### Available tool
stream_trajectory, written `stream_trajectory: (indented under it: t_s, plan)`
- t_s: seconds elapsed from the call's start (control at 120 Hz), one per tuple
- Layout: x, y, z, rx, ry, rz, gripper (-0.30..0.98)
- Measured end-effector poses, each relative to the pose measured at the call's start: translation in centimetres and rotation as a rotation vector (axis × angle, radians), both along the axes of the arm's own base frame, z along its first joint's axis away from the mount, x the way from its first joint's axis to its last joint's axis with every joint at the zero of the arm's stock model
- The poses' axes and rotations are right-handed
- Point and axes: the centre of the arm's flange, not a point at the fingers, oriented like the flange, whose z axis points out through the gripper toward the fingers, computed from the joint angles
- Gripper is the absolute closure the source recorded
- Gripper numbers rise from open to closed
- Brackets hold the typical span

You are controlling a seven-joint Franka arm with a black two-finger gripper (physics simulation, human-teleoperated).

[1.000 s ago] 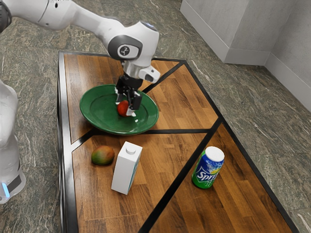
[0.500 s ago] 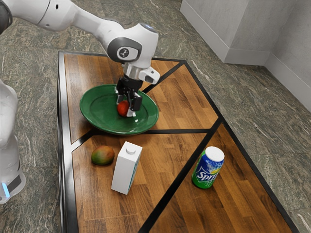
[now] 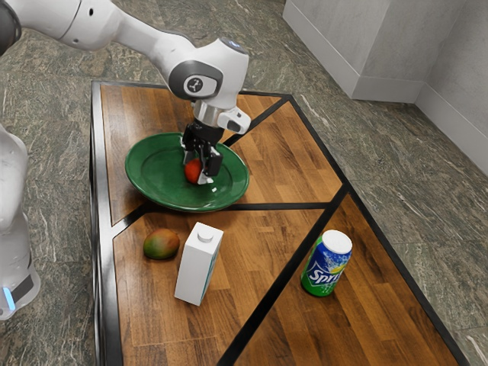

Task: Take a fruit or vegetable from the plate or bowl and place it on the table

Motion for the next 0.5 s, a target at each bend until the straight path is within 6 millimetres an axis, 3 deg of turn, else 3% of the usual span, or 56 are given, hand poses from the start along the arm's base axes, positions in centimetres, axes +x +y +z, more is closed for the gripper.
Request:
stream_trajectory:
  t_s: [0.2, 0.5]
  plan:
    - [-0.01, 0.01, 0.00, 0.000, 0.000, 0.001, 0.25]
    - [0.01, 0.06, 0.00, 0.006, 0.001, 0.007, 0.33]
